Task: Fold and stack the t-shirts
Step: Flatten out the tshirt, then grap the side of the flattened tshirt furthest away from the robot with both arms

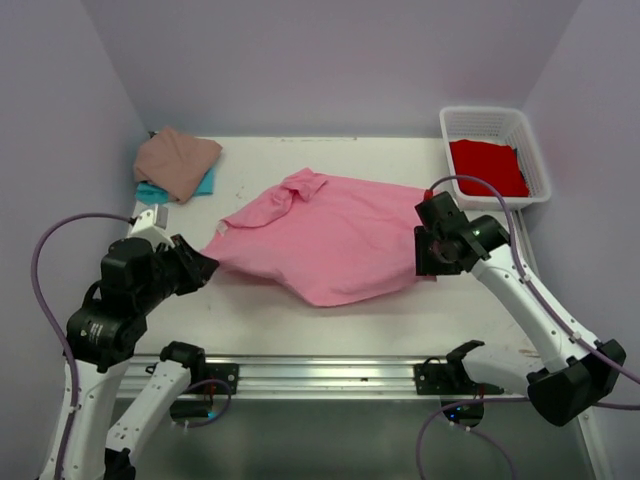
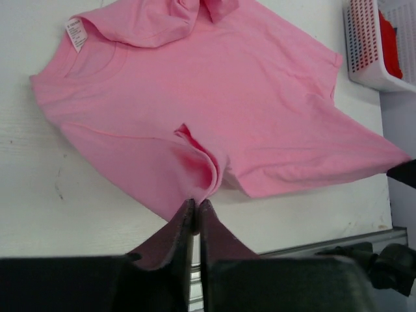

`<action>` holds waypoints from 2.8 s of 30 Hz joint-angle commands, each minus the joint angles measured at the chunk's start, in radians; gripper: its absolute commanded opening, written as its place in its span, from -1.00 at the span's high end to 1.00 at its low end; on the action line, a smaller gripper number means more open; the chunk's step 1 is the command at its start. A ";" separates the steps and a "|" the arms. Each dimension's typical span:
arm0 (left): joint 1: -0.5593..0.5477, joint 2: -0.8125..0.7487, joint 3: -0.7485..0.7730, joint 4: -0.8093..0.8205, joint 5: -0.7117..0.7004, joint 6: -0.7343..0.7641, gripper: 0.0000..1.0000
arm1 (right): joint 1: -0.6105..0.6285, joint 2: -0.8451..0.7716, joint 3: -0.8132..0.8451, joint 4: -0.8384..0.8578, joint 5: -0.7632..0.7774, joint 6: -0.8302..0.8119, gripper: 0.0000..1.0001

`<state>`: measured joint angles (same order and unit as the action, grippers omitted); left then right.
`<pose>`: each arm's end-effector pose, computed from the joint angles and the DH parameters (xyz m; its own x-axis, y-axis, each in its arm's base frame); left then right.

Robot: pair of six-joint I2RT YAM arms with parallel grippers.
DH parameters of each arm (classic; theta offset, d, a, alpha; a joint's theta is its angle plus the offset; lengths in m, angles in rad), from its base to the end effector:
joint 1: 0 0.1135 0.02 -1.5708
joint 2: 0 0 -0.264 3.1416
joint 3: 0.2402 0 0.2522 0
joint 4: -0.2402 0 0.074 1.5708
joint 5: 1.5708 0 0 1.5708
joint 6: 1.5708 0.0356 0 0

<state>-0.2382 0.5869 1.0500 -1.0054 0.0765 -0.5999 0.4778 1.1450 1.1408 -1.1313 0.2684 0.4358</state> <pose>0.0832 -0.0230 0.3663 -0.5827 -0.4378 -0.6847 -0.0364 0.8557 -0.5161 0.1836 0.0844 0.3147 -0.8752 0.0052 -0.4838 0.0280 0.9988 -0.0400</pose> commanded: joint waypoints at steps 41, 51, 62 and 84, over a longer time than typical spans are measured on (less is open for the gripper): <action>0.034 0.981 -0.019 0.988 0.292 0.180 1.00 | -0.222 0.789 0.433 0.416 -0.021 0.023 1.00; -0.022 1.188 0.148 0.989 0.204 0.313 1.00 | -0.260 0.909 0.540 0.390 -0.087 0.001 1.00; -0.157 1.301 0.398 0.982 0.181 0.449 -1.00 | -0.262 0.895 0.499 0.410 -0.135 -0.028 1.00; -0.320 1.504 0.699 0.626 -0.242 1.062 -0.36 | -0.268 0.872 0.421 0.439 -0.186 -0.017 1.00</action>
<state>-0.5568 2.0903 1.6817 -0.3489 -0.0902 0.3794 0.2146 2.0617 1.5730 -0.7162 0.0998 0.4259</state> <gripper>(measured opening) 0.682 0.010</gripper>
